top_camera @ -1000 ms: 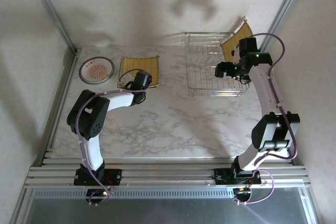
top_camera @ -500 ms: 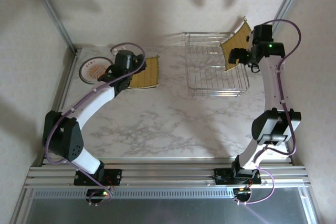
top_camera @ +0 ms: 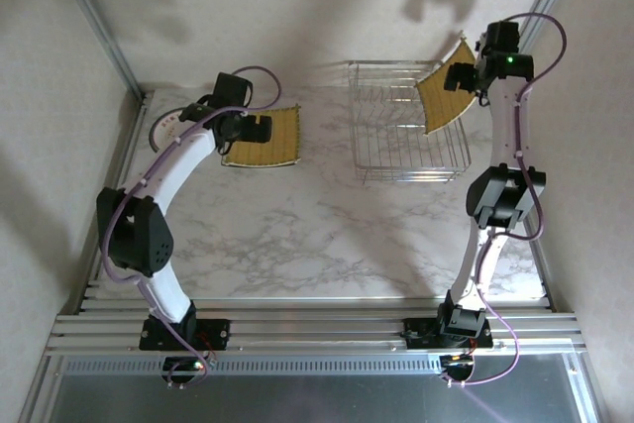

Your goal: Unload the plates from the dish rack

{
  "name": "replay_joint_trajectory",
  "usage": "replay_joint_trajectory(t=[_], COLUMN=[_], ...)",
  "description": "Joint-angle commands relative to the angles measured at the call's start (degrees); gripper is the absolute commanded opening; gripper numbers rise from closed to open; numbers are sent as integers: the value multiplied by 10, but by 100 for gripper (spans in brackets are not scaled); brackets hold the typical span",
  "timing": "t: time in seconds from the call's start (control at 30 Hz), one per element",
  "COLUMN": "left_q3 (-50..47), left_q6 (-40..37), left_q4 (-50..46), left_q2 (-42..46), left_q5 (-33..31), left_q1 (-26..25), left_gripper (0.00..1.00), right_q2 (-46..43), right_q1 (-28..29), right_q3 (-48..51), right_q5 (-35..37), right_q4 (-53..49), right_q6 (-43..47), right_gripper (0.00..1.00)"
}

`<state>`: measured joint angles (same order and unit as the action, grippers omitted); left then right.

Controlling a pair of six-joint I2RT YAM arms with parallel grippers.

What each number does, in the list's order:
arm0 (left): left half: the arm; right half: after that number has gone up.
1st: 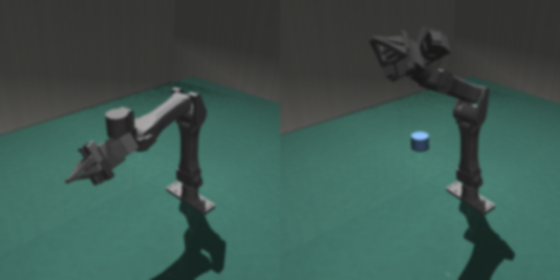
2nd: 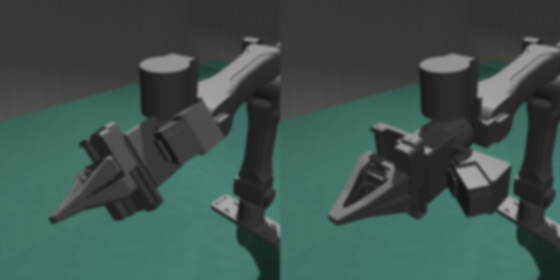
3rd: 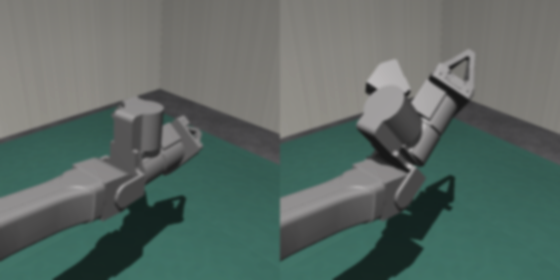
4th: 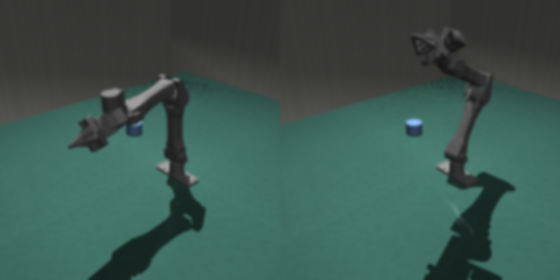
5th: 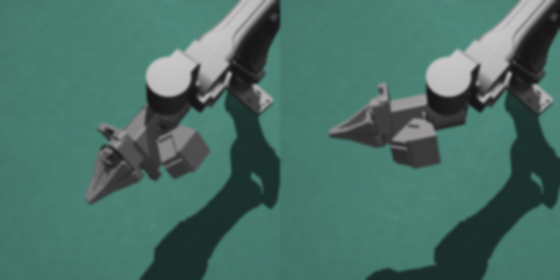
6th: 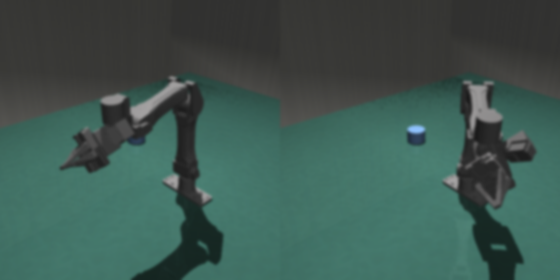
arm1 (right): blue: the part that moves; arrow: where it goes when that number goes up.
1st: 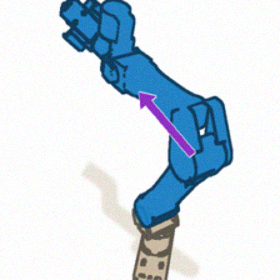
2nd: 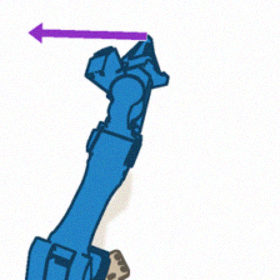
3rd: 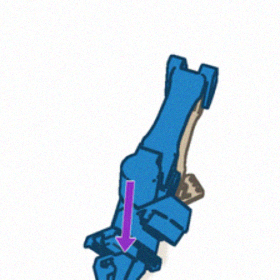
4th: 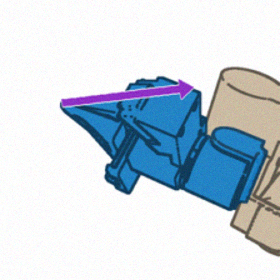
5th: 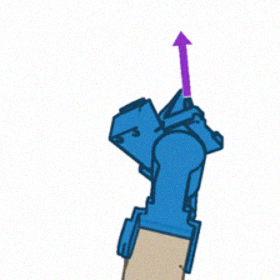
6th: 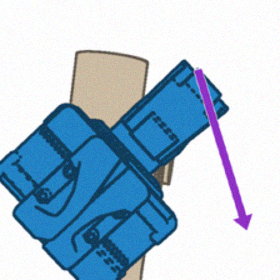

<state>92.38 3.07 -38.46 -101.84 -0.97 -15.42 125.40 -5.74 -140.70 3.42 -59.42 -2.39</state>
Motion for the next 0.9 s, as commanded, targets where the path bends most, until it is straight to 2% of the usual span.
replay_joint_trajectory(t=[0.0, 0.37, 0.53, 0.63, 0.87], left_q3=[27, 56, 72, 78, 77], left_q6=[-31, -51, -53, -54, -53], left_q4=[-46, -41, -42, -45, -41], left_q2=[-15, -53, -70, -74, -77], left_q5=[29, 58, 63, 65, 69], left_q1=[15, 54, 62, 64, 70], left_gripper=[100, 99, 100, 100, 100], right_q2=[45, 100, 108, 112, 119], right_q1=[0, 1, 1, 0, 1], right_q3=[-63, -85, -86, -91, -95], right_q5=[8, 39, 38, 45, 43], right_q4=[-28, 27, 64, 74, 68], right_q6=[5, -3, -14, -19, -26], right_gripper=[90, 83, 70, 58, 41])
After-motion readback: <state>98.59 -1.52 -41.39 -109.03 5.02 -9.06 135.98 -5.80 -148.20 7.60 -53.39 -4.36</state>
